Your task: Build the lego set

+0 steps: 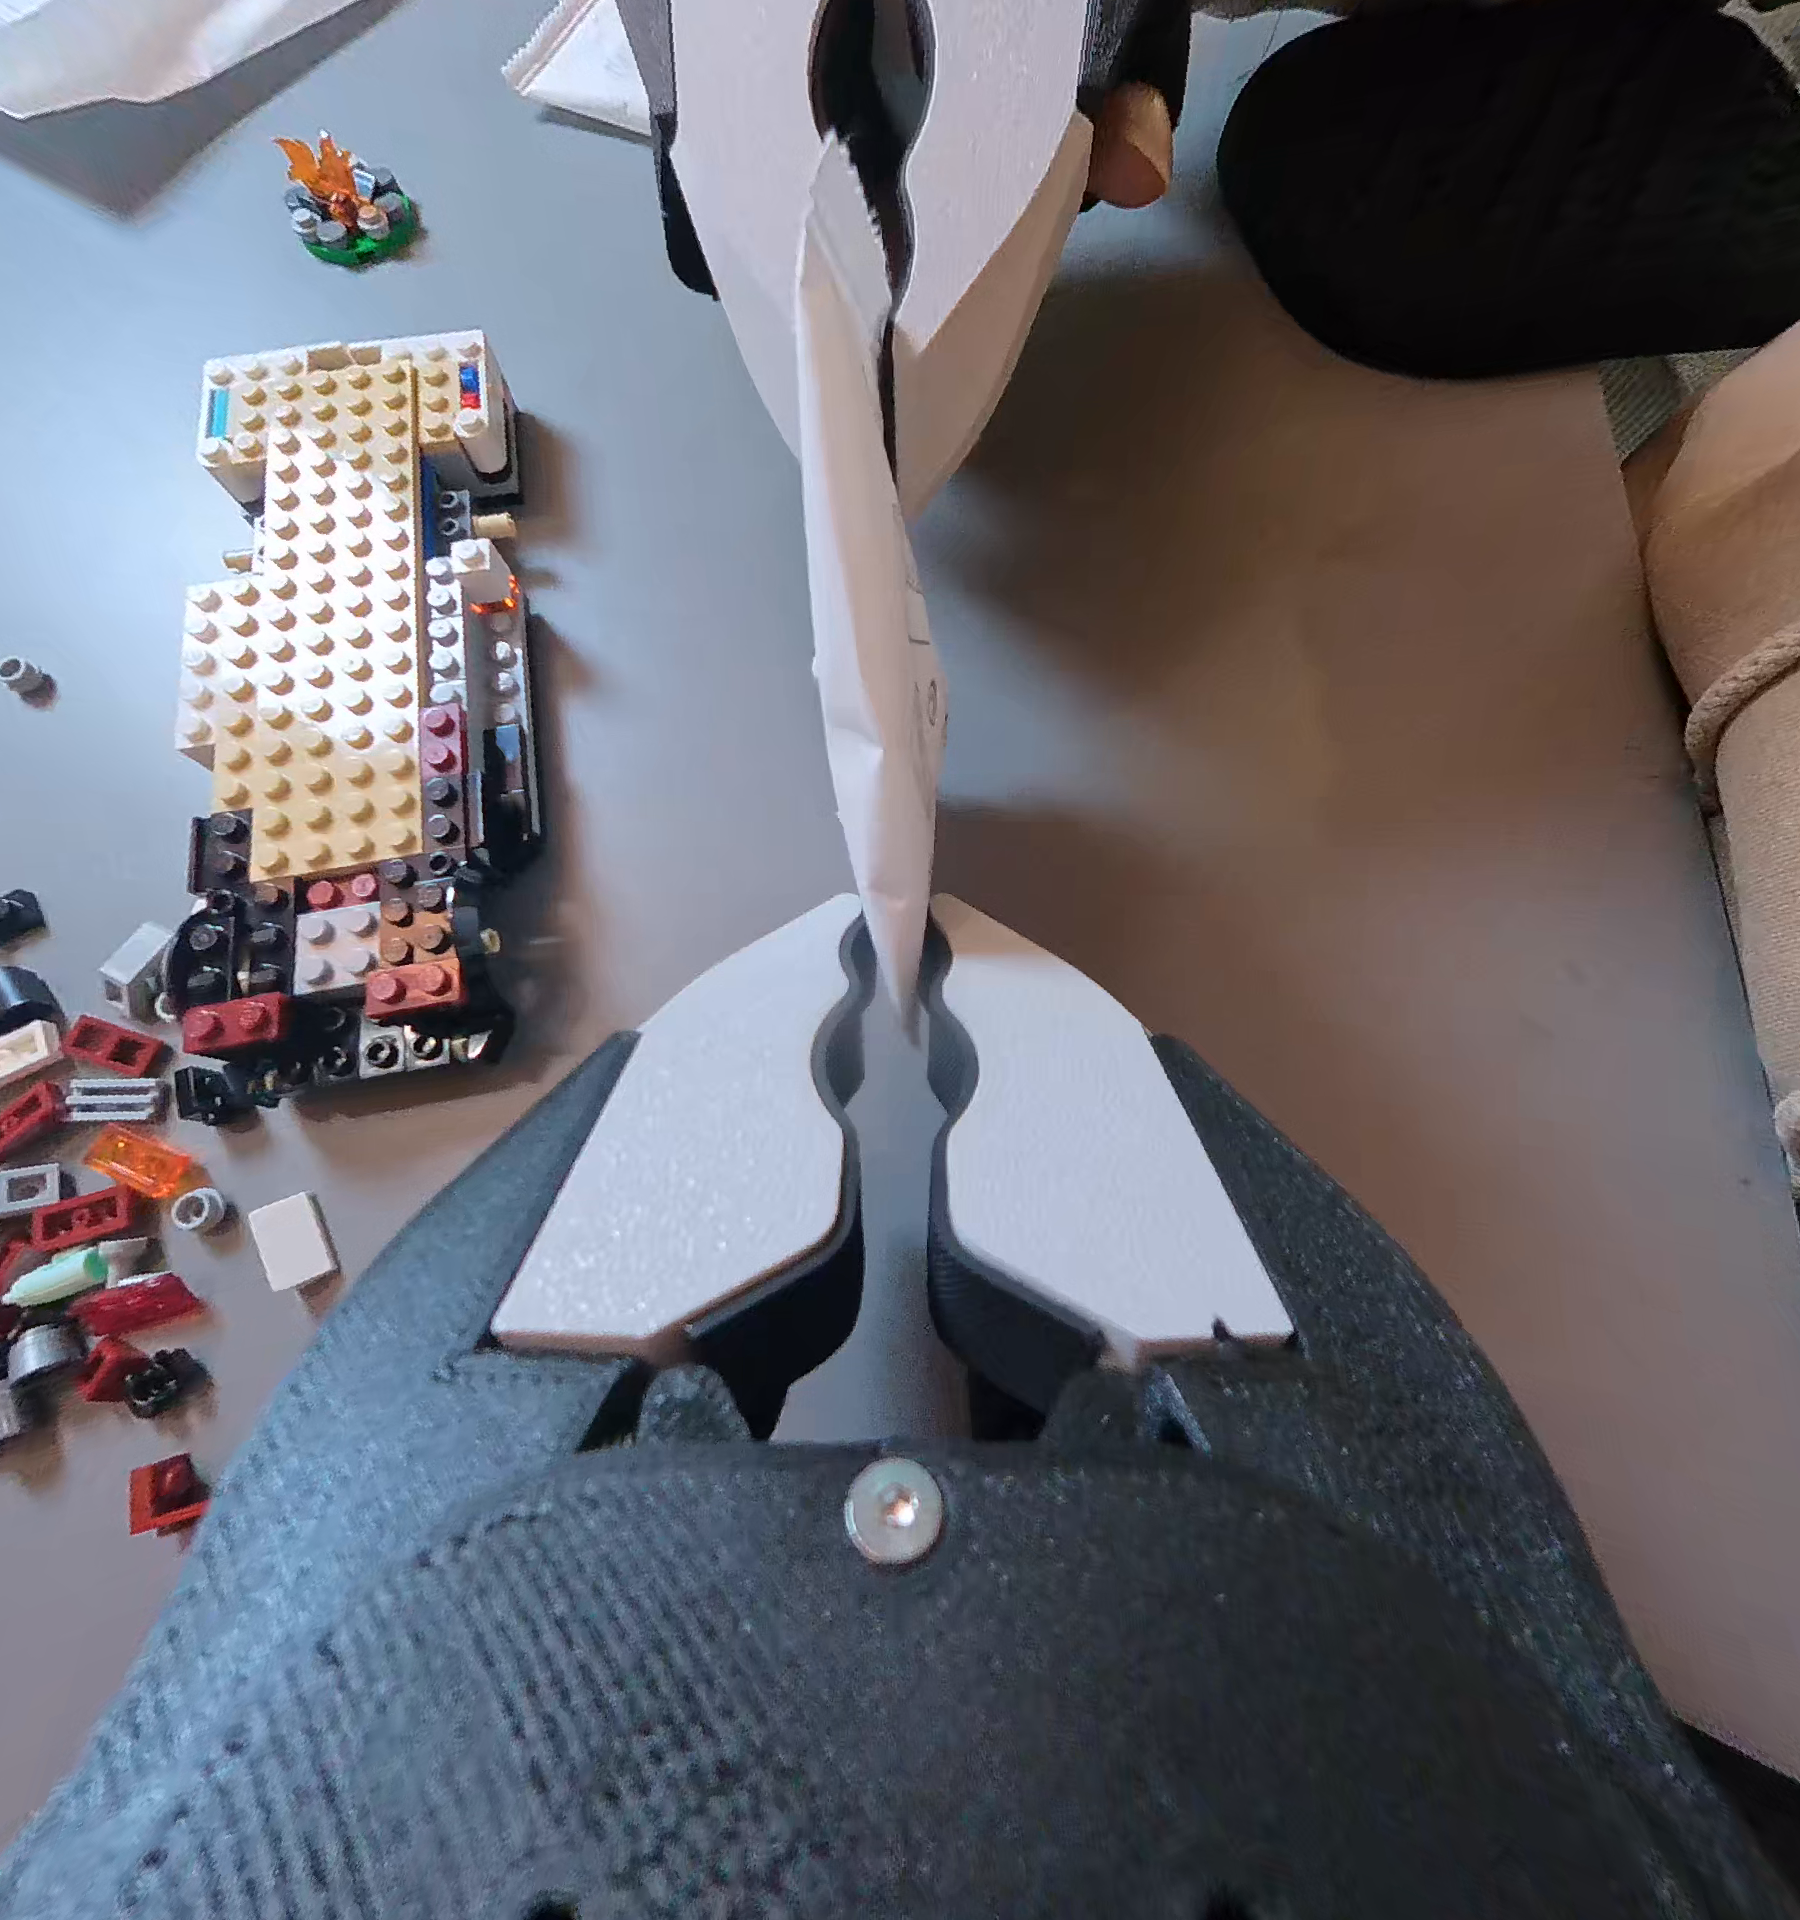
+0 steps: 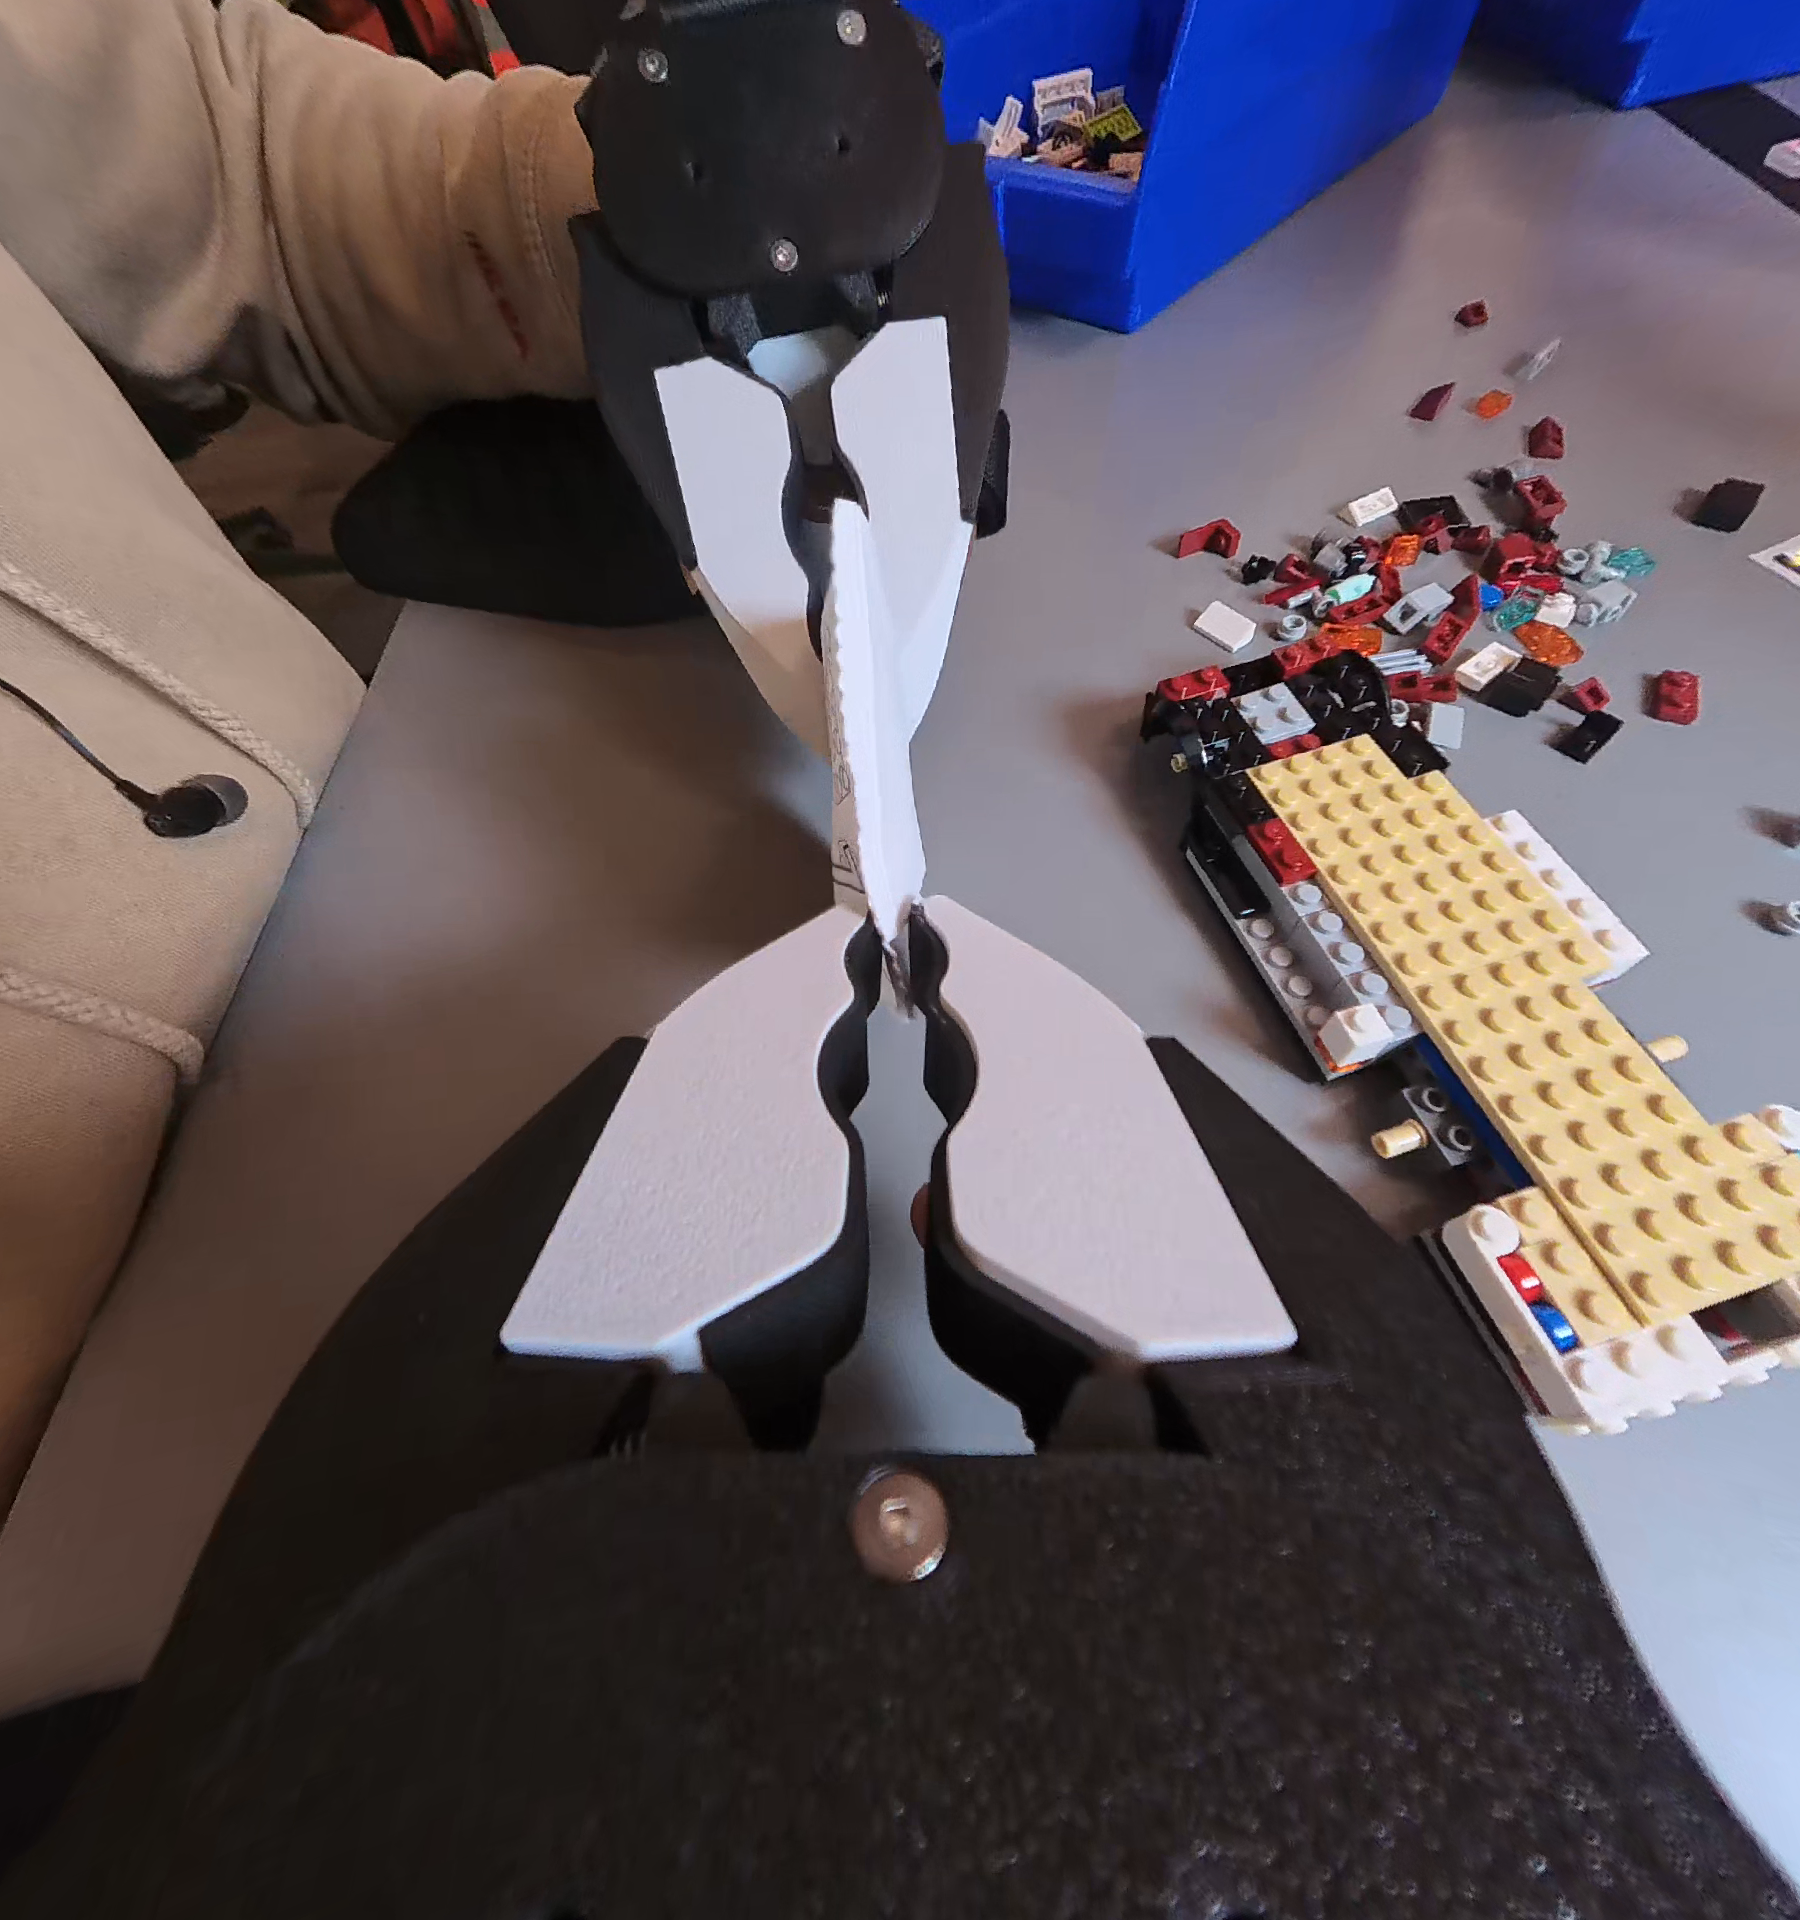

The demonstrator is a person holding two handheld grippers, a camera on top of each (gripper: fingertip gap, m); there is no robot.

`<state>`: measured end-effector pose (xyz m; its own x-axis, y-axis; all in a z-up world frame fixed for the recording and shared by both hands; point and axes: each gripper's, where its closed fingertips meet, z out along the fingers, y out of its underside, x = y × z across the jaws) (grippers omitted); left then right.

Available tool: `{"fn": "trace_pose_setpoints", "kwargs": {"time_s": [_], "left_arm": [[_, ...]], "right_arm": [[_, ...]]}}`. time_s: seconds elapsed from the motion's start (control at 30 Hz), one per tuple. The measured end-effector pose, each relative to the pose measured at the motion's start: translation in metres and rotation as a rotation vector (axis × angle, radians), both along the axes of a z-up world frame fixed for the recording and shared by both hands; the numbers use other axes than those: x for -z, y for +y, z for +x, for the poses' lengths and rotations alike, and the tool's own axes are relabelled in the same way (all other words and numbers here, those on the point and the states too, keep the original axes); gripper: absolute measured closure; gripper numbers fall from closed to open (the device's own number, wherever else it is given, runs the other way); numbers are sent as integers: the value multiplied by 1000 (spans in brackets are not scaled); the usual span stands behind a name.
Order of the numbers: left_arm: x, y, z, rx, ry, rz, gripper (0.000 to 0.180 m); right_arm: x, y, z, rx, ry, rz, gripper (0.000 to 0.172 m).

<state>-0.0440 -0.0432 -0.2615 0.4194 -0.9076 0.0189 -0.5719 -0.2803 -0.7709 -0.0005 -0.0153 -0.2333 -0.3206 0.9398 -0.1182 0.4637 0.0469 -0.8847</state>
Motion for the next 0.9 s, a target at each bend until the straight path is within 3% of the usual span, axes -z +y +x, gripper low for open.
{"fn": "trace_pose_setpoints", "kwargs": {"time_s": [0.23, 0.4, 0.47, 0.53, 0.63, 0.77, 0.9], "left_arm": [[-4, -2, -2, 4, -22, -12, 174], [-6, -2, -7, -5, -1, -8, 175], [-5, -3, -7, 1, 4, -28, 175], [-3, -2, -2, 3, 7, -32, 175], [2, -2, -1, 11, 33, -25, 175], [-9, 1, -2, -25, -47, -26, 176], [-2, 0, 3, -3, 16, 4, 177]], "right_arm": [[1, 2, -3, -32, -78, 49, 156], [-14, 0, -7, -45, -27, 85, 144], [-23, 1, -9, -33, 19, 84, 147], [-23, 1, -11, -29, 24, 99, 168], [-18, 3, -12, -19, 13, 138, 170], [-23, 3, -9, -13, 28, 127, 171], [-17, 5, -14, 5, 15, 116, 171]]}}
